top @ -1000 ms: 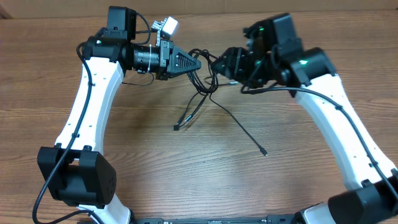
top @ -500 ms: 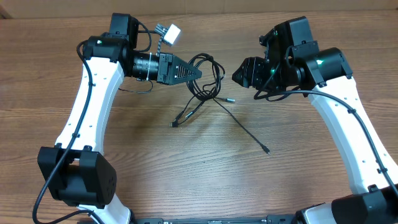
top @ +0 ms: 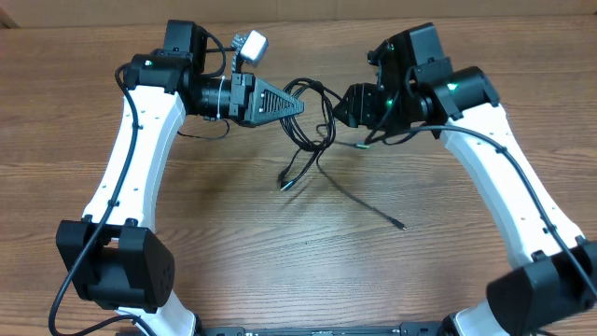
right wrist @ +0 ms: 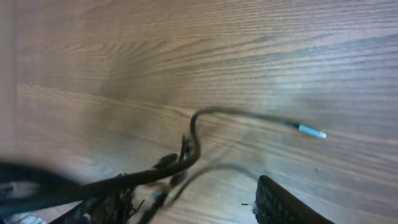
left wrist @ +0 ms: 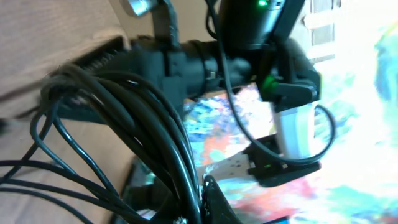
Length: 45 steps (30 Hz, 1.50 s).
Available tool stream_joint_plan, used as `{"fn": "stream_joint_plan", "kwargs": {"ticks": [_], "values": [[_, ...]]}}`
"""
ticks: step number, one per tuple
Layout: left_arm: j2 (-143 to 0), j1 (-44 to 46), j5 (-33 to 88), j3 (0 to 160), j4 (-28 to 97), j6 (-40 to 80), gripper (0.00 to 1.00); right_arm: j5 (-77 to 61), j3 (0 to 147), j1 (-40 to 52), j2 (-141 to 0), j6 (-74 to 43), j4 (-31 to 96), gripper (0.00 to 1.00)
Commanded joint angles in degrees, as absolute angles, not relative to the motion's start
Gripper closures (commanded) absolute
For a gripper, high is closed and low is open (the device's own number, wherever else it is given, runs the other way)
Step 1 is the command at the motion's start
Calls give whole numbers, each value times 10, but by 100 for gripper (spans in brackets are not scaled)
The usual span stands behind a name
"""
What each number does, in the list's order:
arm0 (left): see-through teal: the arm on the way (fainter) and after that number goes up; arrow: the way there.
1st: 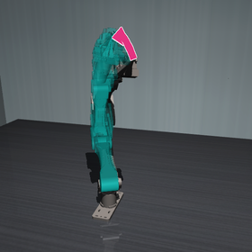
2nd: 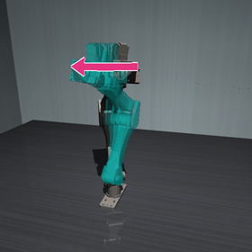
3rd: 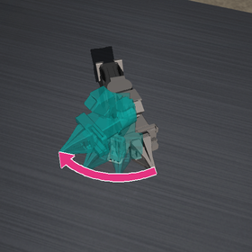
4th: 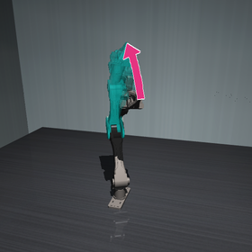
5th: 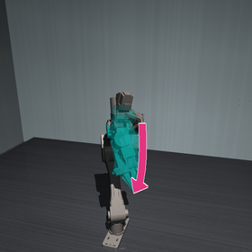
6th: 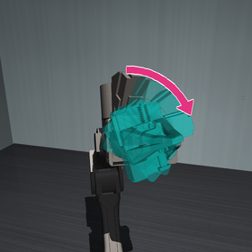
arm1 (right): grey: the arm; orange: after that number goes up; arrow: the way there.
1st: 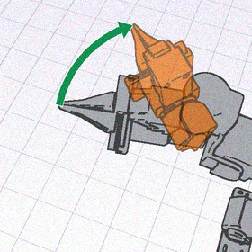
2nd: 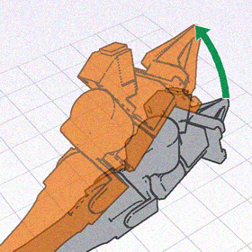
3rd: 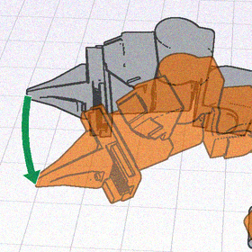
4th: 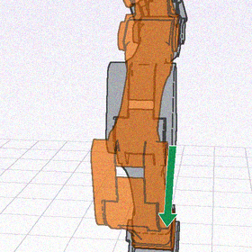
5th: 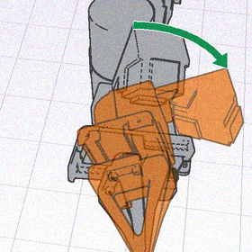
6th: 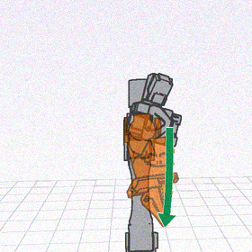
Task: Untangle cables
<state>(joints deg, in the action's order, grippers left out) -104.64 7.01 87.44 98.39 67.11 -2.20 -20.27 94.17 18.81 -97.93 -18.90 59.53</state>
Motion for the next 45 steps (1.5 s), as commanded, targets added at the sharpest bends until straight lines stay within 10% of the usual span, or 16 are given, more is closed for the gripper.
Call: {"fn": "stream_joint_plan", "kwargs": {"ticks": [1,17,26,39,45], "values": [[-1031,66,906,993,670,72,96,-237,941,191,-1006,-201,567,39],[-1030,68,897,993,677,54,92,-221,942,188,-1037,-206,496,43],[-1031,88,458,992,735,-20,93,-282,943,157,-993,-102,573,40],[-1031,120,435,992,819,-291,76,-286,942,165,-968,-57,669,34],[-1033,120,330,992,795,-177,57,-276,942,155,-968,-57,673,34]]}}
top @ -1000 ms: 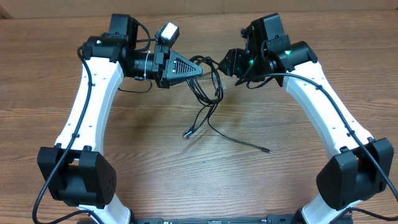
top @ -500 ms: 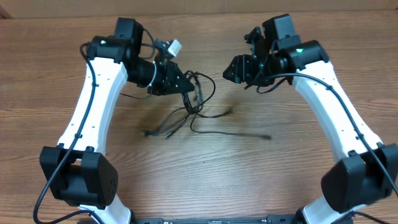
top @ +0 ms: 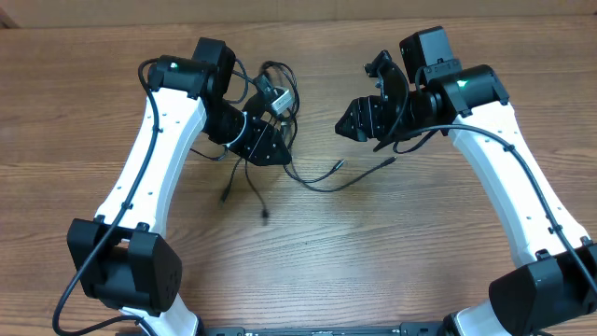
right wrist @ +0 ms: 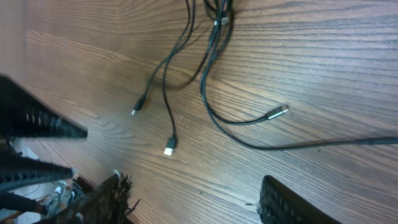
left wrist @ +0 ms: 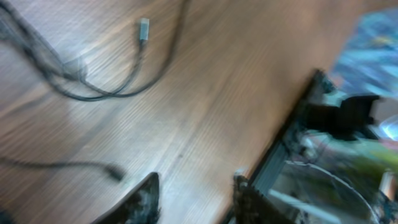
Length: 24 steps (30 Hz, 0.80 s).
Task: Untangle cables
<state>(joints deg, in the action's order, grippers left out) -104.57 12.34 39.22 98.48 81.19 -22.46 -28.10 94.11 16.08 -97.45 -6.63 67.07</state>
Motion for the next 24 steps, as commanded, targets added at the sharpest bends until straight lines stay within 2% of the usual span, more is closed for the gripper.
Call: {"fn": "stream_joint_plan", "kwargs": {"ticks": [1,6,11,16,24], "values": [[-1034,120,321,992,784,-149,56,-270,942,155,-968,-57,674,34],[-1040,125,282,990,716,-14,53,-238,942,154,-968,-60,682,33],[-1058,143,171,988,630,159,50,-208,942,154,-968,-77,685,31],[-1115,177,139,988,537,185,47,-206,942,154,-971,-79,688,30],[-1209,202,16,988,479,256,44,-201,941,154,-972,-78,698,30]]}}
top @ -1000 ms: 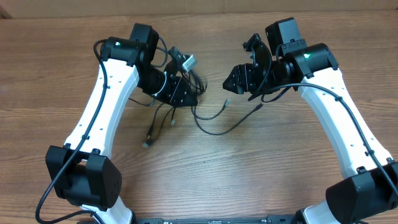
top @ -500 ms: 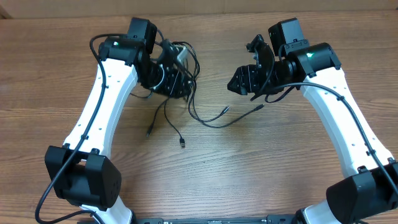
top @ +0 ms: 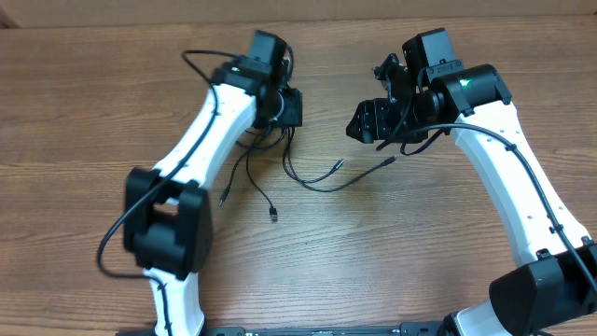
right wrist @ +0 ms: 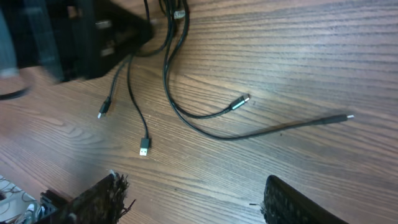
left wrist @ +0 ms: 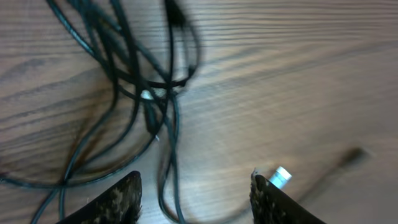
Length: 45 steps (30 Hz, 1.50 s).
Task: Untangle cables
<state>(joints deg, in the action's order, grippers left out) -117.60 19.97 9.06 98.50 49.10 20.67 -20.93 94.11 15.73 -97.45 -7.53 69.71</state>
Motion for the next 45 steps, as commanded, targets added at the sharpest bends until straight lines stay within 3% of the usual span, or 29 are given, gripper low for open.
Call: {"fn": "stream_joint_plan", "kwargs": {"ticks": [1,12,18,27,35,37,38,39,41,44,45], "values": [[-1218,202,12,988,475,262,44,-199,941,154,-972,-78,699,30],[-1193,198,-22,1014,460,238,44,-191,941,154,-972,-78,698,27],[-1244,198,-28,1013,396,139,40,-190,941,154,-972,-78,702,26],[-1253,195,-95,1013,338,151,38,-191,941,154,-972,-74,704,25],[-1292,185,-29,1013,330,176,39,-191,941,154,-972,-74,704,24],[-1304,185,-4,1013,325,176,47,-191,941,154,-972,-74,704,24],[-1310,185,2,1013,323,176,56,-191,941,154,-972,-74,704,24],[-1312,185,1,1013,324,176,81,-191,941,154,-972,-74,704,24],[-1304,183,-4,1017,335,176,96,-188,941,154,-972,-74,703,24],[-1273,172,-1,1041,376,178,96,-187,941,154,-973,-74,694,24],[-1236,164,10,1079,441,178,96,-187,941,154,-973,-74,685,24]]}}
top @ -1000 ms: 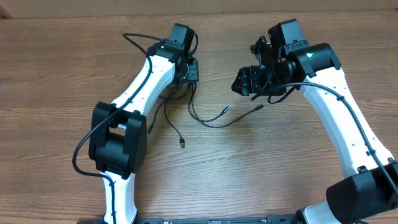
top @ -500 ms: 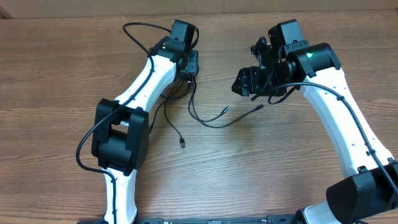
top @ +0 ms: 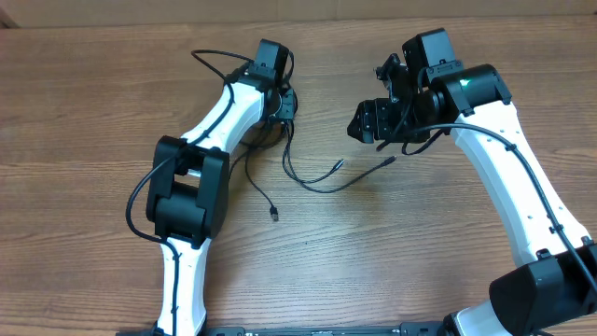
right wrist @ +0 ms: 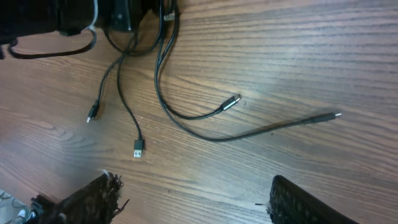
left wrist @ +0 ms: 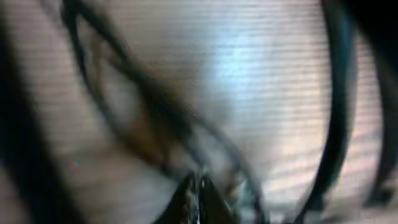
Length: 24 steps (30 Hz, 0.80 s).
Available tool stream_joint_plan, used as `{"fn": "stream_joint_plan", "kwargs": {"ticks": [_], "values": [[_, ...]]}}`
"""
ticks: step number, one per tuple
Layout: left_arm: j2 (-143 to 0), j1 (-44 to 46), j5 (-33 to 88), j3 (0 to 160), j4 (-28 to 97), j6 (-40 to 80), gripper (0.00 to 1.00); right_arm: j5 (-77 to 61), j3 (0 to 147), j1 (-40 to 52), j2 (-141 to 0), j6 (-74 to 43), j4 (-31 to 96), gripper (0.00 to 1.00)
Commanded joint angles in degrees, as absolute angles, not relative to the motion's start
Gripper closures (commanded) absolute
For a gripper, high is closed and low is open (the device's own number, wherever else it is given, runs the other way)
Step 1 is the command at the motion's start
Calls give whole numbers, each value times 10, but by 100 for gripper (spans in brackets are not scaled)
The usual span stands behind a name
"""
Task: Untangle cables
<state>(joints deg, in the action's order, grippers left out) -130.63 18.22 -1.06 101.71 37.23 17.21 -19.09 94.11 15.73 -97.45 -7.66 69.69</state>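
Black cables form a tangle [top: 264,136] on the wooden table, with loose ends trailing toward the front. One ends in a USB plug [right wrist: 138,148], another in a silver plug [right wrist: 231,101], and a long strand [right wrist: 280,127] runs to the right. My left gripper [top: 284,114] is down in the tangle. The left wrist view is blurred, and in it the left gripper [left wrist: 198,190] has its tips together among dark strands. My right gripper [top: 362,124] hovers to the right of the cables; in its own view the right gripper [right wrist: 199,204] is open and holds nothing.
The wooden table [top: 392,252] has its far edge close behind the tangle. The left arm [top: 201,149] stretches diagonally across the left half. A thin cable loop [top: 213,56] rises beside the left wrist.
My left gripper was open just above the tangle; now it is lower, in among the strands with its fingertips together. The right gripper and the loose ends have hardly shifted.
The bundle first hung in the air between my two grippers. Then it lay on the table by my open left gripper, with the right gripper open and drawn back. The left gripper later hovered open over the tangle, and now it is shut in it.
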Motion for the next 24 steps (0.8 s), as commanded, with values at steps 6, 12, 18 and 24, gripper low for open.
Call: {"fn": "stream_joint_plan", "kwargs": {"ticks": [6,12,18,24], "values": [[-1118,157,170,1177,605,143,96,-228,941,154,-973,-74,662,25],[-1024,154,303,1187,664,117,96,-267,941,169,-973,-74,652,25],[-968,140,403,1187,662,117,96,-267,941,200,-973,-72,648,25],[-960,134,430,1187,713,117,96,-305,941,202,-971,-64,644,25]]}}
